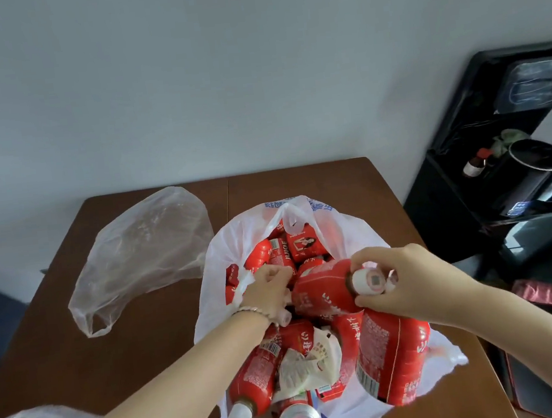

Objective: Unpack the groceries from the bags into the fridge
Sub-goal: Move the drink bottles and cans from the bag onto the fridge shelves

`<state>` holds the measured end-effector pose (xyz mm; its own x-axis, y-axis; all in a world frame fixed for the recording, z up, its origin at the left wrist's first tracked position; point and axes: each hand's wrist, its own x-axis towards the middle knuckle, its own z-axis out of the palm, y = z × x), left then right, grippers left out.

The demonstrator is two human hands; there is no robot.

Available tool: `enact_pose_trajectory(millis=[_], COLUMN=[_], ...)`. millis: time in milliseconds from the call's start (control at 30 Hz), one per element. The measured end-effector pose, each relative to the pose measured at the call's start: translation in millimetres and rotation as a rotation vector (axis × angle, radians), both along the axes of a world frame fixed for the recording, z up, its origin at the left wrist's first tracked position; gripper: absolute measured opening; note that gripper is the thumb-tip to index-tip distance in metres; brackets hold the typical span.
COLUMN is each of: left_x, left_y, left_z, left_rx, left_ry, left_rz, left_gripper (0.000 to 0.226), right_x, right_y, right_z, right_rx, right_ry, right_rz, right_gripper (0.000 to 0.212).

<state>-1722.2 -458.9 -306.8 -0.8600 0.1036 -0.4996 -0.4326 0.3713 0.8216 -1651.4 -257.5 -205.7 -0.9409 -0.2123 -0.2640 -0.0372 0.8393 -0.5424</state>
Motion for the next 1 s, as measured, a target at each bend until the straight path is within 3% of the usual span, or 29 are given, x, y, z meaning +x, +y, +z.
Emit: enact_pose_trajectory(millis=[133,267,400,500,567,667,800,900,1000], left_x=[-20.3,-30.0,-37.4,-47.8,-52.6,-47.7,-30.1,-20.2,-16.3], left_y=[51.4,91.5,102.5,101.6,98.4,90.0,73.4,61.9,51.0], left_z=[-4.3,-22.6,-28.8,-24.4,-12.0,-1.4,-16.5,-16.2,-19.2], left_rx=[-0.384,-0.762,-0.746,-0.787,-0.806,-0.751,-0.481,-0.26,0.059], left_ry=[0.119,0.0,-0.064,-0.112,-0.164,-0.333,-0.577,-0.61,-0.568], left_rz=[-0.187,-0.407,-0.24,-0.272,-0.362,-0.425,-0.19,-0.079,0.117], left_gripper=[0.049,0.078,0.076,0.083,0.076,0.073,0.091,0.055,0.075], right_x=[5.3,3.8,2.6,-2.4,-6.9,-11.1,-11.2,-7.2,-0.9], right_y=[25.0,45.9,58.1,60.2,59.4,55.4,47.7,45.6,43.5], right_z=[-6.1,-27.3,-42.0,-44.0,-46.3,-48.2,-49.9,-51.0,-51.3], right_rx=[0.113,0.19,0.149,0.108,0.095,0.079,0.076,0.083,0.092], right_ry=[0.104,0.076,0.042,0.059,0.069,0.085,0.107,0.093,0.078], right_rz=[-0.092,-0.113,-0.125,-0.114,-0.098,-0.083,-0.081,-0.096,-0.123], right_gripper=[0.032,0.031,0.035,0.037,0.037,0.037,0.034,0.032,0.03])
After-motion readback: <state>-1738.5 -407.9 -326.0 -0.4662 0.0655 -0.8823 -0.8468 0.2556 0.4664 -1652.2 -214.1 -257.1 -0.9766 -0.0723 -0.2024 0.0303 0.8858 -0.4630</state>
